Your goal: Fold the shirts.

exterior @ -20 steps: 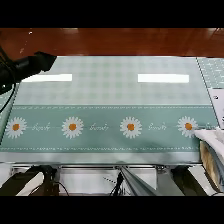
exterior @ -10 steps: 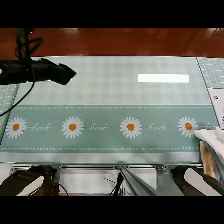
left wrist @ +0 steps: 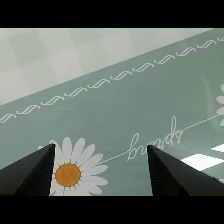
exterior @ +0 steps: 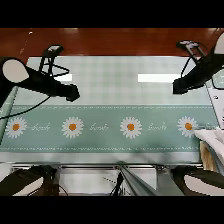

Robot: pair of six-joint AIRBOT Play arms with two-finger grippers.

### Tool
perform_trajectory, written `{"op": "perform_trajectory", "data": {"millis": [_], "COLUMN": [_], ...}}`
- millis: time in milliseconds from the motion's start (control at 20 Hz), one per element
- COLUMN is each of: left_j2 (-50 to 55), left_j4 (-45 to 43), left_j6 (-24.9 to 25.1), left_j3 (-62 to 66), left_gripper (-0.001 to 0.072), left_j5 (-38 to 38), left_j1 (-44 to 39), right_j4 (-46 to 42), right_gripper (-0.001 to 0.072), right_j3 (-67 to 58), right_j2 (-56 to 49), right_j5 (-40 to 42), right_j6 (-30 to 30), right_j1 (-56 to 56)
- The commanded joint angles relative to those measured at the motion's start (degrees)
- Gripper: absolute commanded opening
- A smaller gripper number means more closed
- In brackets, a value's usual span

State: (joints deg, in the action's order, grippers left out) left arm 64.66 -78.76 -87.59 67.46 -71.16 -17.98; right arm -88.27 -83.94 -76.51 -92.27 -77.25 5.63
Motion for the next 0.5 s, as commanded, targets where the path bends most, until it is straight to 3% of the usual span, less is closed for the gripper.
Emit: {"op": "perform_trajectory", "data": {"millis": [0, 150, 250, 450], "left_j2": [1.7, 3.7, 4.0, 4.0], "left_j4": [-4.5, -4.8, -4.8, -4.7], "left_j6": [-2.6, -3.8, -5.7, -7.7], "left_j3": [0.2, 0.2, 0.2, 0.2], "left_gripper": [0.0686, 0.0687, 0.0686, 0.0685], "left_j5": [-0.4, 0.3, 3.1, 10.2], "left_j1": [-3.0, -5.0, -5.4, -5.4], "right_j4": [7.8, 14.4, 13.7, 13.1], "right_gripper": [0.0478, 0.0480, 0.0535, 0.0535], "right_j3": [3.4, 3.5, 4.0, 11.9], "right_j2": [-0.7, -0.3, 0.8, 6.7], "right_j5": [4.1, 7.5, 8.0, 16.9], "right_j6": [-0.7, -0.7, -0.7, -1.1], "right_j1": [0.3, 0.2, 0.2, 0.2]}}
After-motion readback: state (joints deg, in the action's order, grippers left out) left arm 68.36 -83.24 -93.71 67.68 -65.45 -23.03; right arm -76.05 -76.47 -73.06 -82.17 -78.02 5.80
